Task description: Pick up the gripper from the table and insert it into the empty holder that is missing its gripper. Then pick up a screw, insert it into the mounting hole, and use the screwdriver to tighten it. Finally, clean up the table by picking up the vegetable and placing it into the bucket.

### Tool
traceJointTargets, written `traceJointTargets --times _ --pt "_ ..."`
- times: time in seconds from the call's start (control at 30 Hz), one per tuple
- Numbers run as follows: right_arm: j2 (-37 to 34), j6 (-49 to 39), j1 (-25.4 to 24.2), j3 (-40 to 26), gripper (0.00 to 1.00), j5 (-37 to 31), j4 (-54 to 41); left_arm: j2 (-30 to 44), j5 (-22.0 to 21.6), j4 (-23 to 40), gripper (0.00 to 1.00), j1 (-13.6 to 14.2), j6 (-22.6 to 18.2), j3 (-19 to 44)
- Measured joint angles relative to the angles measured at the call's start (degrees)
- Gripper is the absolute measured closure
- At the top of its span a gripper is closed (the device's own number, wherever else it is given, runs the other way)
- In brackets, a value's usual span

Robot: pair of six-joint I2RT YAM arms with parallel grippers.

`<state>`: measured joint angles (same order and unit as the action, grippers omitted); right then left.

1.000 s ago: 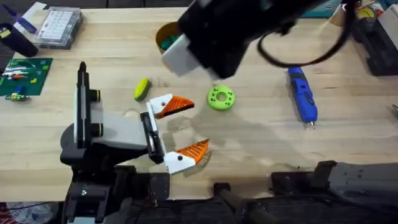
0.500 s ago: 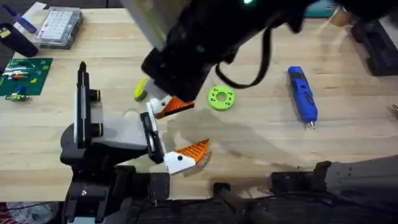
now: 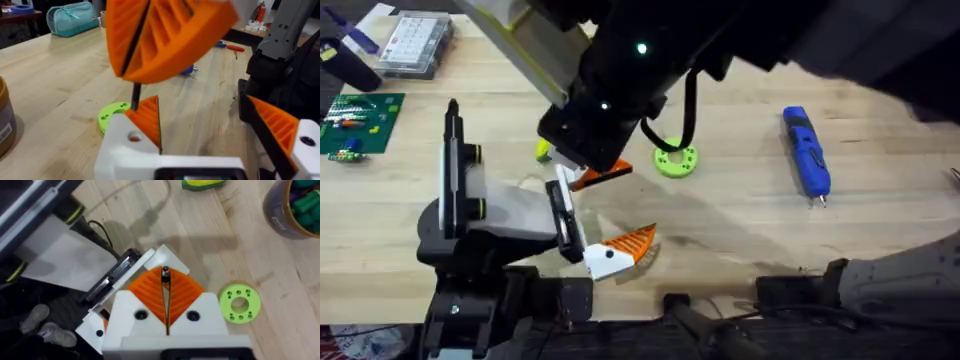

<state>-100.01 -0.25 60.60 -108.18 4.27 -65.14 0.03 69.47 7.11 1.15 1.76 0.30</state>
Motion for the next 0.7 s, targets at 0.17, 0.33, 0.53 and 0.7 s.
traceJointTargets --times 0.17,0.33,0.53,0.7 --pt "-0.01 0.00 0.00 0.00 0.998 -0.43 -0.21 0.00 0.00 0.00 0.013 0.00 0.00 0.00" --pt "-0.12 0.00 0.00 0.00 0.998 -0.58 -1.40 0.00 0.00 0.00 0.013 0.00 0.00 0.00" --pt "-1.96 0.00 0.00 0.00 0.998 -0.56 -1.31 0.00 0.00 0.01 0.015 0.00 0.00 0.00" --pt "-2.50 0.00 0.00 0.00 0.998 -0.58 -1.32 0.00 0.00 0.02 0.014 0.00 0.00 0.00"
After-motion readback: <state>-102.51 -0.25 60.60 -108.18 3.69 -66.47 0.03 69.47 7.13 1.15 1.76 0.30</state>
